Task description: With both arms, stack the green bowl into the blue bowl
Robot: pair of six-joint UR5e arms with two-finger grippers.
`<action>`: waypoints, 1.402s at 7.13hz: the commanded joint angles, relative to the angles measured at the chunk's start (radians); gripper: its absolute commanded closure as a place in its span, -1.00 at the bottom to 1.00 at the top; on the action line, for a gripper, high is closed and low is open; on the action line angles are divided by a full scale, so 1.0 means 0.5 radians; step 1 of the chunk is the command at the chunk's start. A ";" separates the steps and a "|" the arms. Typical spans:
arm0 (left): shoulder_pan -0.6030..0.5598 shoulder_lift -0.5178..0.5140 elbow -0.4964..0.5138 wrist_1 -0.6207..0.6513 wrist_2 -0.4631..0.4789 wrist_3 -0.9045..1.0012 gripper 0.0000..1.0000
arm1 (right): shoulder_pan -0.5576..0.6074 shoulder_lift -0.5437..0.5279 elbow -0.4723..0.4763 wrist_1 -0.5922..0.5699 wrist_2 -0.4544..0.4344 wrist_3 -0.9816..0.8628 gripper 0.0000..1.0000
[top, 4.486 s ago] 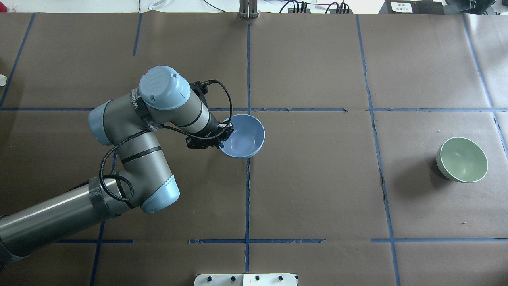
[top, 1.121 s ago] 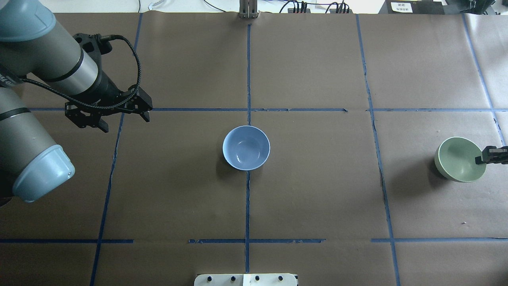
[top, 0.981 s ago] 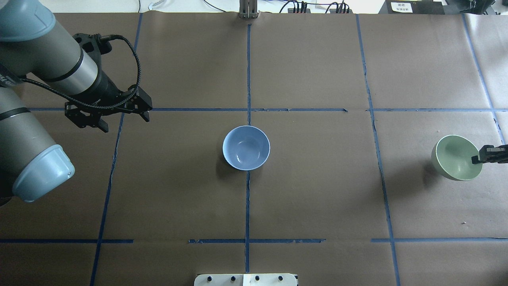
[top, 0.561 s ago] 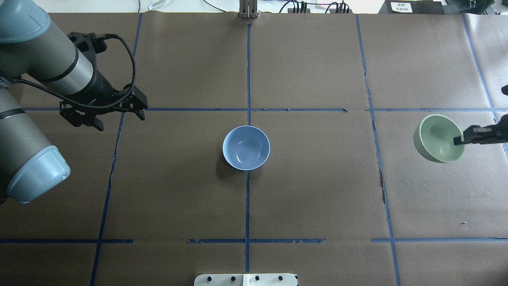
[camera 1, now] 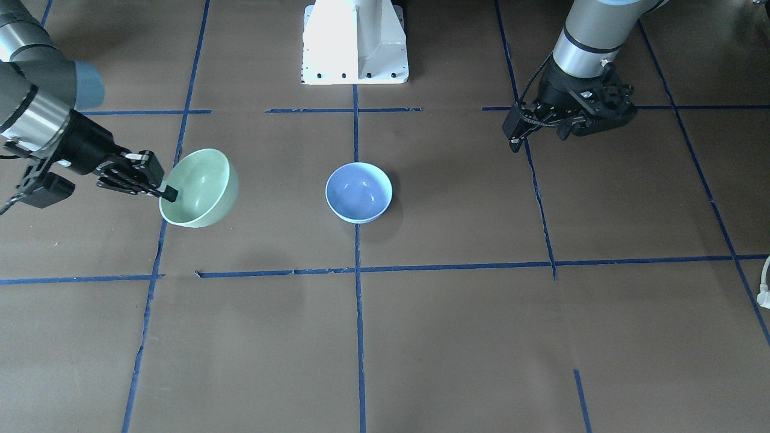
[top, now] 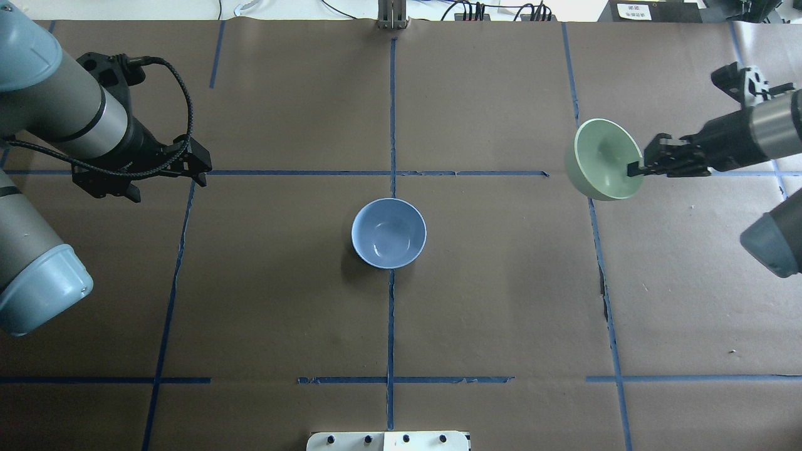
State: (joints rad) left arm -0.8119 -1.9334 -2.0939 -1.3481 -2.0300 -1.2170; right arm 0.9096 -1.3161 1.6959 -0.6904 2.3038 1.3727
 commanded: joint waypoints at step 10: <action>-0.002 0.133 -0.003 -0.022 0.007 0.007 -1.00 | -0.810 0.445 -0.057 -0.300 -1.107 0.200 -1.00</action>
State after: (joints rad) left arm -0.8129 -1.8711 -2.0953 -1.3590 -2.0269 -1.2135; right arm 0.5028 -1.0992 1.6711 -0.8309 1.7782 1.4729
